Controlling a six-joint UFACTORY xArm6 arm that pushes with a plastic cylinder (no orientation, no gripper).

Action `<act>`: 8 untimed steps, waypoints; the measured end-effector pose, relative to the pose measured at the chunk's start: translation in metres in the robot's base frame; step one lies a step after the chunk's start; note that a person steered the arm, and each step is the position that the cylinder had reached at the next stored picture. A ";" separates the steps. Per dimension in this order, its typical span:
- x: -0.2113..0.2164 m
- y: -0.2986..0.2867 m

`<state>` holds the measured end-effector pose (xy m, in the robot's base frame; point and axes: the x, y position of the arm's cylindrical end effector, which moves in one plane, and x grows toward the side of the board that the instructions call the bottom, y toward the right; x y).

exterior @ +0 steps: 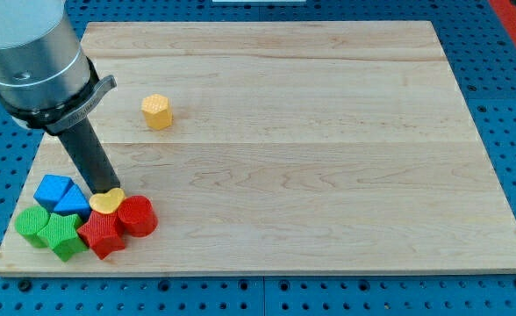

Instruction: Move the yellow hexagon parallel to the red circle

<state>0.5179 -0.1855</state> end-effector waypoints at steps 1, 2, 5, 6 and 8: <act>-0.002 -0.012; -0.015 -0.038; -0.123 -0.023; -0.165 -0.018; -0.188 0.055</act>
<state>0.3303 -0.1309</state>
